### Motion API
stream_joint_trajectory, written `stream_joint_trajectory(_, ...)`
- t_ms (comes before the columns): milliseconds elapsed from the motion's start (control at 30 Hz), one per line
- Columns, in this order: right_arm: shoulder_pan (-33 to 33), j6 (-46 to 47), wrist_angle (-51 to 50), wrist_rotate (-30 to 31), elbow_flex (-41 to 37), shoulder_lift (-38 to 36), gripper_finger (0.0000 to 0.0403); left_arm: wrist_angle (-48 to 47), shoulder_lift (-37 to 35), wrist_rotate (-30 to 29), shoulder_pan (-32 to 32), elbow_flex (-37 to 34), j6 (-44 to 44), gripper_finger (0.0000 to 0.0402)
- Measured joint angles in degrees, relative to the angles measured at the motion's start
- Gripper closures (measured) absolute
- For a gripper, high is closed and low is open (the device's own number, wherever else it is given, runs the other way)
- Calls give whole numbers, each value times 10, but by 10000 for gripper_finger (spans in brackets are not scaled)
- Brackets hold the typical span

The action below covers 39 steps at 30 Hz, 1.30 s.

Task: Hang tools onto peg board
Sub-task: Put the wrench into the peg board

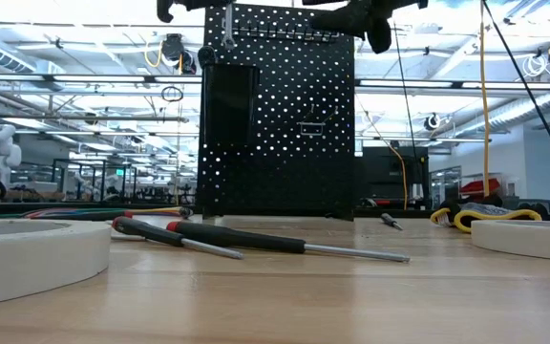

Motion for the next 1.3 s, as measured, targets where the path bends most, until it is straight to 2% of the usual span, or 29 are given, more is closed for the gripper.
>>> stream_joint_trajectory(300, -1, 0, -8, 0, 0, 0, 199, 1, 14, 2, 52, 0, -2, 397)
stream_joint_trajectory(1300, 4, 17, -29, -2, 0, 0, 201, -30, 15, 7, 72, 0, -2, 397)
